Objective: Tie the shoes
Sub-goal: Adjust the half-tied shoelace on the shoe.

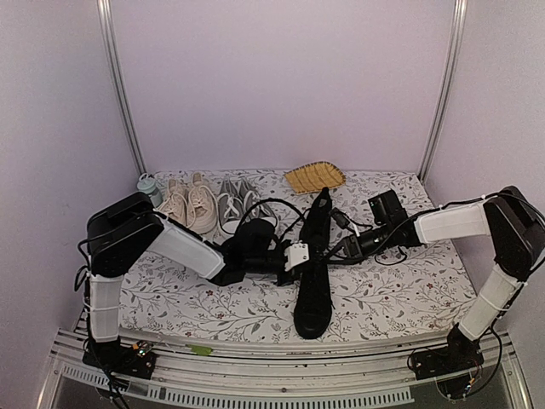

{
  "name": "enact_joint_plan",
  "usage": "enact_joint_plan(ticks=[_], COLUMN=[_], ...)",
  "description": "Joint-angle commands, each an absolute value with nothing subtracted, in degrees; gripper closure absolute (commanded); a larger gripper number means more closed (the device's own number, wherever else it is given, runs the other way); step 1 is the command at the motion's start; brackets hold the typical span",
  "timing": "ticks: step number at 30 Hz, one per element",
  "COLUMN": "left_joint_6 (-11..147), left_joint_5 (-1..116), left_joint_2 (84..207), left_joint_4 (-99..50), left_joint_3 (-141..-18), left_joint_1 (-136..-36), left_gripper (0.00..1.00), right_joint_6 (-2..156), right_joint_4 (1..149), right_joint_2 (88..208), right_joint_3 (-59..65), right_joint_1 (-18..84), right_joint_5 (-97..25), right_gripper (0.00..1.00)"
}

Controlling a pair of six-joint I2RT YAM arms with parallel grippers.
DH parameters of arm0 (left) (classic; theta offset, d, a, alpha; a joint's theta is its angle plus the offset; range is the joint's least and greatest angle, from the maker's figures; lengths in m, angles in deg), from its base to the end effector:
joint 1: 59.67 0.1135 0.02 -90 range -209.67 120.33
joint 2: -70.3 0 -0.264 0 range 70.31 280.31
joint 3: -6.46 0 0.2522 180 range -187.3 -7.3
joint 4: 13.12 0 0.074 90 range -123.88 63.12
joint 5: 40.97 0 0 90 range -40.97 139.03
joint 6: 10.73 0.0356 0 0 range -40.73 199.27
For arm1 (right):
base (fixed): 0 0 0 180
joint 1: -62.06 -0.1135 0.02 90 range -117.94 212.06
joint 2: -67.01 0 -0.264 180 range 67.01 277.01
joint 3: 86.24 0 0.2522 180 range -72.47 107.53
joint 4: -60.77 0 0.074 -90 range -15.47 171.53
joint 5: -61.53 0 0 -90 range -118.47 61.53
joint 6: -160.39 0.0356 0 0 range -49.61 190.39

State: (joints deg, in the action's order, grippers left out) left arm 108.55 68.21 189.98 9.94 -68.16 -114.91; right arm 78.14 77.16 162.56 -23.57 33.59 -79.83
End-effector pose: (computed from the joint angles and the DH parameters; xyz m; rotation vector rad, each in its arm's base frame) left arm 0.2348 -0.3588 0.1240 1.4921 1.3080 -0.6233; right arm 0.2682 0.1770 0.1664 -0.8523 2.2821 1.3727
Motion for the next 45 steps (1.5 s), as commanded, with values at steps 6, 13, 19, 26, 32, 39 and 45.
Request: enact_joint_plan(ticks=[6,13,19,26,32,39,45], left_joint_6=[108.4,107.9,107.7,107.3,106.7,106.8,107.0], left_joint_5=[68.0,67.7,67.5,67.2,67.3,66.9,67.2], left_joint_2=[191.4,191.4,191.2,191.5,191.4,191.2,191.4], left_joint_4=[10.6,10.9,11.5,12.0,12.3,12.5,12.7], left_joint_3=[-69.8,-69.8,-69.2,-69.1,-68.8,-68.4,-68.6], left_joint_1=[-115.7,-115.7,-115.7,-115.7,-115.7,-115.7,-115.7], left_gripper=[0.93,0.93,0.92,0.92,0.92,0.92,0.92], right_joint_6=[83.2,83.9,83.9,83.1,81.3,83.0,83.6], right_joint_4=[69.7,69.8,70.5,72.8,75.2,72.8,71.5], right_joint_2=[165.0,166.1,165.6,163.7,160.0,163.5,164.9], right_joint_3=[-24.2,-23.8,-24.1,-24.3,-24.8,-25.2,-24.6], right_joint_1=[33.1,31.5,30.7,30.7,32.0,31.7,30.9], right_joint_5=[-83.0,-82.9,-81.9,-78.7,-76.9,-77.8,-79.3], right_gripper=[0.84,0.82,0.82,0.83,0.82,0.75,0.77])
